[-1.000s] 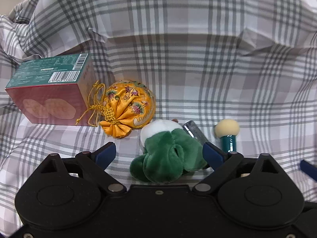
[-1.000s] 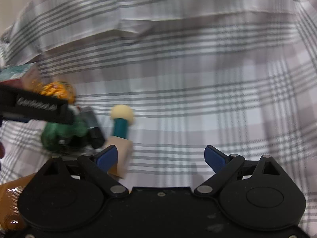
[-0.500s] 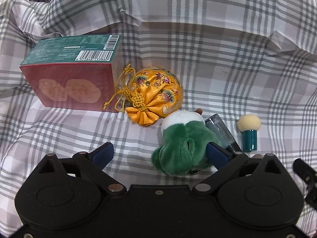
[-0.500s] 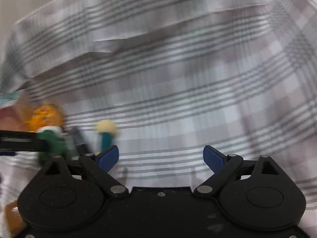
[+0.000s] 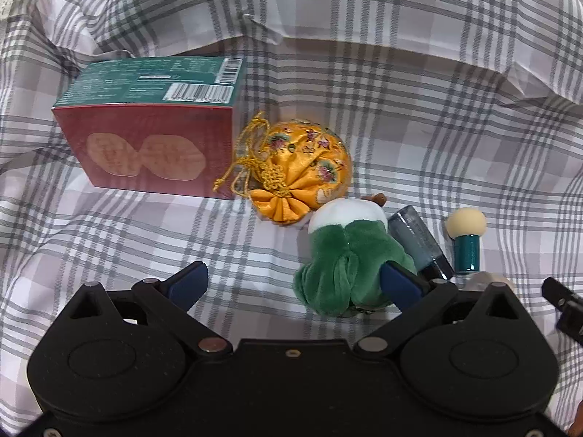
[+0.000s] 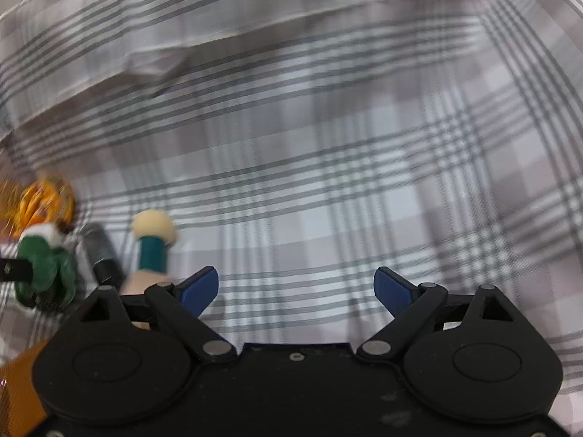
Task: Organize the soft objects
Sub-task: 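Close the left gripper on the green plush toy while the right gripper grasps the tape roll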
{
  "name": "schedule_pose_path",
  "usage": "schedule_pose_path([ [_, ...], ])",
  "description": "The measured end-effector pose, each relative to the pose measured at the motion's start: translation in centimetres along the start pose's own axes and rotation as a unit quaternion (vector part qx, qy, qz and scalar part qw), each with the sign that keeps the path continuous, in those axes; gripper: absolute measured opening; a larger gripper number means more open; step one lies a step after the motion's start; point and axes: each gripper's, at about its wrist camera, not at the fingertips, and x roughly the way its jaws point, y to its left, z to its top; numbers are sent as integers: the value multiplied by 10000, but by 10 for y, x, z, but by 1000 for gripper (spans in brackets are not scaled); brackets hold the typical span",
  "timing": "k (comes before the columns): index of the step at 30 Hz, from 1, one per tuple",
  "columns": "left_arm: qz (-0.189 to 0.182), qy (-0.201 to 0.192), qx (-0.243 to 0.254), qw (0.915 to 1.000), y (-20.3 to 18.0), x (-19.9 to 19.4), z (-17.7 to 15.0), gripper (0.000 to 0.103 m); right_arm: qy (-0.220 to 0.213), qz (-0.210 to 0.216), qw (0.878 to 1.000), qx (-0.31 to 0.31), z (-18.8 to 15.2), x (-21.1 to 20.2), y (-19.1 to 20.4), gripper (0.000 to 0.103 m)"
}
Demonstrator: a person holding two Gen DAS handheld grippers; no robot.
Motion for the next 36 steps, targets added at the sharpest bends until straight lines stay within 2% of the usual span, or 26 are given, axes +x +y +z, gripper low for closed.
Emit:
schedule_pose_path([
  [3,-5,-49,128,9999,-7,1,0,99,-51,152,9998,103,0,-6,-11,93],
  [6,23,-145,233,9996,-14,-2,2,98,-44,396,9992,16,-2,-13,-5,93],
  [14,110,-229,356,9990,-22,-3,5,98,-112,1001,9939,-449,-3,-15,41,94],
  [16,141,-196,370,9990,-22,-1,5,98,-84,915,9933,-699,-5,-9,53,94],
  [18,88,-179,374,9991,-22,-2,4,98,-77,614,9943,-867,-4,-1,58,94],
  [23,-123,-223,322,9992,-21,-7,5,98,122,92,9990,-424,-1,6,22,92],
  [27,-289,-233,207,9991,-23,-9,8,98,97,-237,9994,-252,-4,5,7,90],
  [29,-333,-290,207,9988,-25,-9,9,99,0,-108,9997,-235,-4,-2,7,91],
  [31,-326,-335,276,9985,-30,-8,9,99,-48,193,9992,-341,-3,-6,14,91],
  [36,-289,-267,614,9973,-46,1,10,99,173,498,9954,-800,-5,4,42,91],
])
